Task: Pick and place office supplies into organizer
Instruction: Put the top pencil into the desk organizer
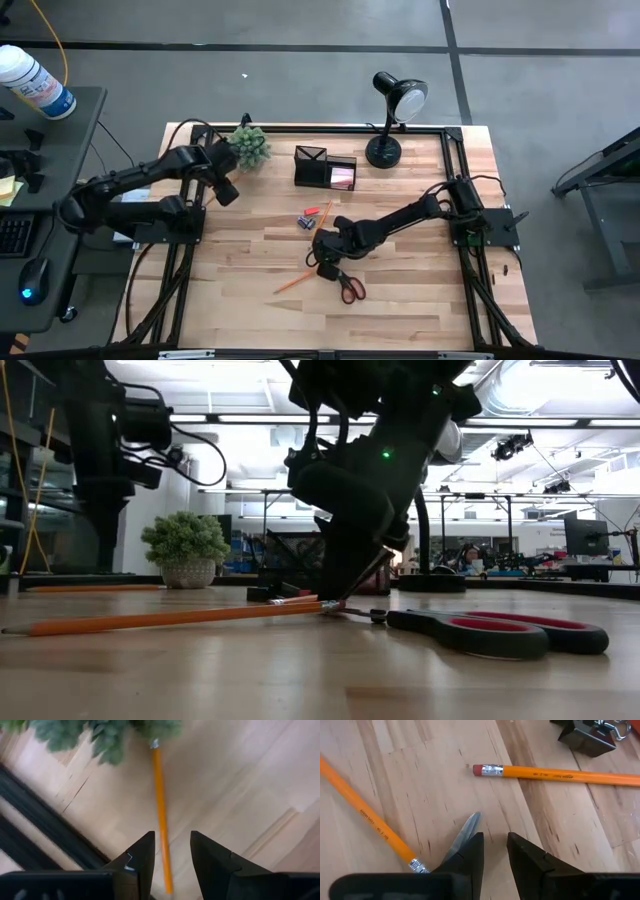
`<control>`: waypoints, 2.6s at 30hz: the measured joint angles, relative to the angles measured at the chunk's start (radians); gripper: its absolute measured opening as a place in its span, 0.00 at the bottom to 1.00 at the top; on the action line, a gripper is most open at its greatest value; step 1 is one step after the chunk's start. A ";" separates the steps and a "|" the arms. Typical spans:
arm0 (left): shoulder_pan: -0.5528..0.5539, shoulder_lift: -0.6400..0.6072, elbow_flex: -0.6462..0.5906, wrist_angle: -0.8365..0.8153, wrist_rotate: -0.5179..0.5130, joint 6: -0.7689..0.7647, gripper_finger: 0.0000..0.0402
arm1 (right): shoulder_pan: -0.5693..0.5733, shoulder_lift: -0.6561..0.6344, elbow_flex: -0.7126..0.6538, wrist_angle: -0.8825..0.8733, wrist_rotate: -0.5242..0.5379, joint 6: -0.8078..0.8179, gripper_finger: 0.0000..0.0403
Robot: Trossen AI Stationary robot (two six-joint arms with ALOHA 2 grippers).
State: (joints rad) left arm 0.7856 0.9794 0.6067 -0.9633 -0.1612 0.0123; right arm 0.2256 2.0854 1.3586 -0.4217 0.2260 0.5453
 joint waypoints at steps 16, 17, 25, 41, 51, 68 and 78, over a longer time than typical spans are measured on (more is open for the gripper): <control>0.151 0.000 0.000 0.021 0.136 0.004 0.28 | -0.051 -0.057 -0.001 0.046 0.042 -0.021 0.21; 0.151 0.000 0.000 0.021 0.128 -0.001 0.28 | -0.054 -0.057 -0.001 0.047 0.042 -0.022 0.21; 0.151 0.037 -0.075 0.021 0.152 -0.021 0.28 | -0.064 -0.058 0.000 0.053 0.042 -0.034 0.21; 0.150 0.059 -0.110 0.047 0.057 -0.107 0.28 | -0.064 -0.059 0.000 0.062 0.026 -0.032 0.21; 0.150 0.060 -0.111 0.054 0.011 -0.113 0.28 | -0.064 -0.059 0.000 0.070 0.026 -0.031 0.21; 0.150 0.198 -0.111 0.115 0.044 -0.043 0.16 | -0.064 -0.060 0.002 0.070 0.007 -0.032 0.21; 0.150 0.229 -0.111 0.138 0.037 -0.037 0.24 | -0.064 -0.060 0.002 0.070 0.007 -0.035 0.21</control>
State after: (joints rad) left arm 0.9356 1.2087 0.4961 -0.8257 -0.1238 -0.0244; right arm 0.1619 2.0254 1.3602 -0.3514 0.2329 0.5106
